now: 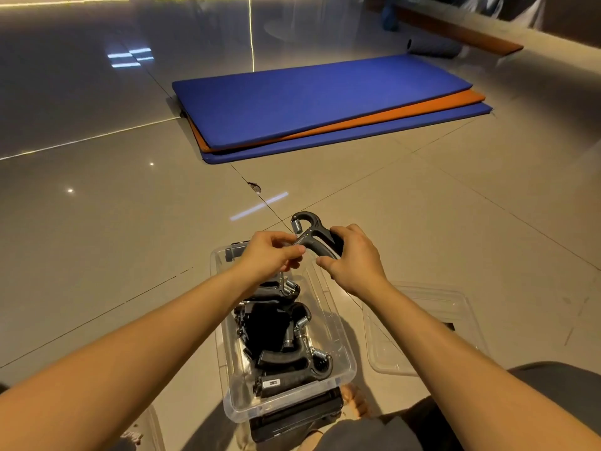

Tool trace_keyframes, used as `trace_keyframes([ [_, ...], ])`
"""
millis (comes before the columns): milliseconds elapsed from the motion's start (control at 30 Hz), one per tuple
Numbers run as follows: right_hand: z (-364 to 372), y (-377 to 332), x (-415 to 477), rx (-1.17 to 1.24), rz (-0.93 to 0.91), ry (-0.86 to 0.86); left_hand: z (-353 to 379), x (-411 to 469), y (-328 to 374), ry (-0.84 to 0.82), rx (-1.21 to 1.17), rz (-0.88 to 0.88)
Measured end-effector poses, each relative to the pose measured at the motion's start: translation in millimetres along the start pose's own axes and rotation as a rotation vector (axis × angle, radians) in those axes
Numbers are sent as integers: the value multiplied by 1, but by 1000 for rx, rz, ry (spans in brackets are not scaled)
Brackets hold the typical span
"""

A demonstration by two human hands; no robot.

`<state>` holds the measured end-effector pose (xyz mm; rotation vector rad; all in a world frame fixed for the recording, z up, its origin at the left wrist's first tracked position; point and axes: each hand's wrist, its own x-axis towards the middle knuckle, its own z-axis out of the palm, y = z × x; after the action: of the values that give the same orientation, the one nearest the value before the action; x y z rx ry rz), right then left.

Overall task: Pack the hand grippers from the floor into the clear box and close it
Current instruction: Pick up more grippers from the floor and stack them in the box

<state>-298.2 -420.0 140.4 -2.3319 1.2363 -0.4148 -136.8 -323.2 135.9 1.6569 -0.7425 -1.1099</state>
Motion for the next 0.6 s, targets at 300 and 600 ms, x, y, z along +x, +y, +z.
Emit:
trace_keyframes([
  [300,-14,-13,3,392,173,-60,-31,3,14,-69,124,105],
  [600,-26,-14,7,830,381,-222,-35,5,28,-158,99,138],
])
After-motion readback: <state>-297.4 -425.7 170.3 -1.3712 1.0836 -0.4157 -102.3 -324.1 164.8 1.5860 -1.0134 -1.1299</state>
